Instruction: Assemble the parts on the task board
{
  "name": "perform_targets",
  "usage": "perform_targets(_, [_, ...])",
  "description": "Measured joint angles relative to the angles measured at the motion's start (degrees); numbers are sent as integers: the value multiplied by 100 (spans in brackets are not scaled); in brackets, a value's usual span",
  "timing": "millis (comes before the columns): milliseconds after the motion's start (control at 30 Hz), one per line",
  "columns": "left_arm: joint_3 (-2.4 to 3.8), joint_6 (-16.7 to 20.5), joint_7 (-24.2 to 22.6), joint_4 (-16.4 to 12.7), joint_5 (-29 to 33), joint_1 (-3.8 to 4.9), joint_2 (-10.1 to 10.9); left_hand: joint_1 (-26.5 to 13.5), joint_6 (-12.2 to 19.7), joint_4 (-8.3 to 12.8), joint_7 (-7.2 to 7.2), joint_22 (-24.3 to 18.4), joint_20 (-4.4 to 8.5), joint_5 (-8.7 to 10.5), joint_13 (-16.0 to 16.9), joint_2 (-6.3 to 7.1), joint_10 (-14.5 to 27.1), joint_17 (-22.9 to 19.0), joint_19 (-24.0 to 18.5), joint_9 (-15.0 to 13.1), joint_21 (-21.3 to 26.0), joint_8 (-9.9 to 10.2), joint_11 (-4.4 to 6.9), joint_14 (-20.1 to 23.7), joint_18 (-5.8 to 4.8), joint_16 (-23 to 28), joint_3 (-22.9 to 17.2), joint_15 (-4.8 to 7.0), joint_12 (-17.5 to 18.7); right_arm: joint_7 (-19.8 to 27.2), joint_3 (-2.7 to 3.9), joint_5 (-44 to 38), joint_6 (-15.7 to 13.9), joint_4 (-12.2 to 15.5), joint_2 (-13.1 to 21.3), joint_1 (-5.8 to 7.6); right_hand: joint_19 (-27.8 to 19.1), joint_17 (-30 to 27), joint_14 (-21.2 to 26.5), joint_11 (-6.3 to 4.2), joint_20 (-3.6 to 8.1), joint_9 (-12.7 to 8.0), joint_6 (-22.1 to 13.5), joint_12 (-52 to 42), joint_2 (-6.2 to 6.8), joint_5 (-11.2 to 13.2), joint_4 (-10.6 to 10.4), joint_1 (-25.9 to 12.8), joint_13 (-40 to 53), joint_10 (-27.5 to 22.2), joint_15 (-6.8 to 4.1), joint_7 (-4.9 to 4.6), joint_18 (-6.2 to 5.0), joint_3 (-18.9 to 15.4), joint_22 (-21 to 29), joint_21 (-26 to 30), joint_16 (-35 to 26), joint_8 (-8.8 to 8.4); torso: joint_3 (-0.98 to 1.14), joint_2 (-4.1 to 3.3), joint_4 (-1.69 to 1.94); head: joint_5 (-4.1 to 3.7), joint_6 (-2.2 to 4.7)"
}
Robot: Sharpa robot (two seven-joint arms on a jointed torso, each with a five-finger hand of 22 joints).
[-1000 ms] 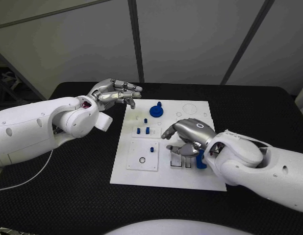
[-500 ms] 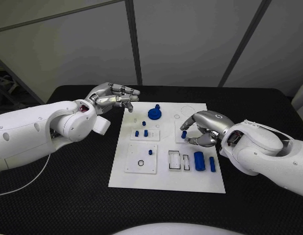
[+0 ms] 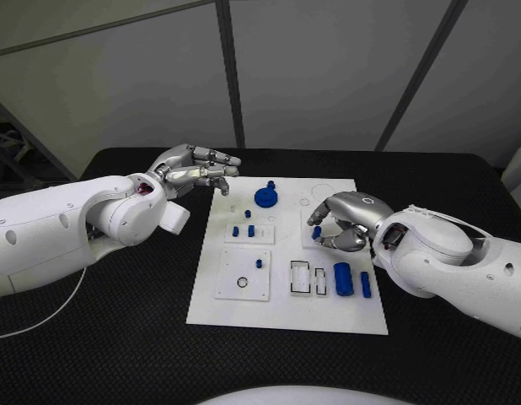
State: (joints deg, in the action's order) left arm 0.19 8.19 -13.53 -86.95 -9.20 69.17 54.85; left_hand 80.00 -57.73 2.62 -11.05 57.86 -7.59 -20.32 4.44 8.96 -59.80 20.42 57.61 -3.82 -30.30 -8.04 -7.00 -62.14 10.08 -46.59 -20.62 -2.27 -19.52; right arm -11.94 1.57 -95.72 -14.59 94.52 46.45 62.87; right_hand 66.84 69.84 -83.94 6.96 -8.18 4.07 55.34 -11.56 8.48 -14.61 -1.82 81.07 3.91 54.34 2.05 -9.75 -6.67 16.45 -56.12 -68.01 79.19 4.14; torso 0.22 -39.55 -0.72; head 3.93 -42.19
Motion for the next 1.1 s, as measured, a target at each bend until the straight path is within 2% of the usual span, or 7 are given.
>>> perform_targets(167, [0, -10, 9, 1, 0, 0, -3, 0, 0, 0, 0, 0, 0, 0, 0, 0, 0, 0, 0, 0, 0, 0, 0, 0, 0, 0, 0, 0, 0, -13, 0, -28, 24, -98, -77, 0, 98, 84, -2, -63, 53, 5, 32, -190, -99, 58, -35, 99, 0, 214, -3, 32, 0, 83, -125, -73, 55, 0, 0, -3, -1, 0, 1])
perform_targets(267, [0, -16, 16, 1, 0, -1, -4, 0, 0, 0, 0, 0, 0, 0, 0, 0, 0, 0, 0, 0, 0, 0, 0, 0, 0, 0, 0, 0, 0, -30, 0, -49, 56, -136, -101, 0, 192, 118, -10, -100, 83, 24, 157, -284, -152, 157, -31, 152, 0, 439, -54, 38, 0, 244, -241, -166, 55, 33, 3, -3, -2, 0, 1])
perform_targets(467, [0, -24, 30, 4, 0, -1, -5, 0, 0, 0, 0, 1, 0, 0, 0, 0, 0, -3, 0, 0, 0, 0, 0, 0, 0, 0, 0, 0, 0, -70, 1, -96, 131, -156, -118, 0, 302, 137, -11, -164, 154, 67, 455, -363, -157, 165, -18, 203, 15, 826, -95, 62, 0, 493, -419, -293, 80, 135, 6, -3, -7, -1, -17])
perform_targets(667, [0, -32, 44, 6, 0, -1, -11, 0, 0, -16, 0, 1, 0, 0, 0, 0, 0, -4, 0, 0, 0, 0, 0, 0, 0, 0, 16, 0, 0, -102, 6, -135, 182, -155, -126, 6, 362, 179, 10, -245, 174, 91, 641, -389, -172, 168, -1, 218, 40, 1047, -157, 101, 0, 588, -529, -360, 103, 211, 6, -3, -9, -1, -24])
perform_targets(933, [0, -40, 63, 7, 0, -1, -9, -24, 0, -16, 0, -5, 0, 0, 0, -24, 0, -4, 0, 0, 0, 0, 0, 0, 0, 0, 16, 0, 0, -130, 8, -161, 187, -147, -135, 8, 414, 205, -10, -268, 226, 122, 832, -384, -191, 202, 44, 238, 85, 1234, -217, 175, 0, 696, -611, -423, 133, 297, 6, -1, -9, -10, -30])
perform_targets(1100, [0, -43, 73, 6, 1, -1, -8, -24, 0, -16, 0, -5, 0, 0, 0, -24, 0, -4, 0, 0, 0, 0, 0, 0, 0, 0, 16, 0, 0, -144, 2, -172, 100, -81, -109, 2, 444, 242, 11, -251, 256, 140, 878, -371, -218, 219, 101, 282, 113, 1257, -237, 169, 0, 753, -683, -467, 133, 312, 6, 1, -7, -12, -34])
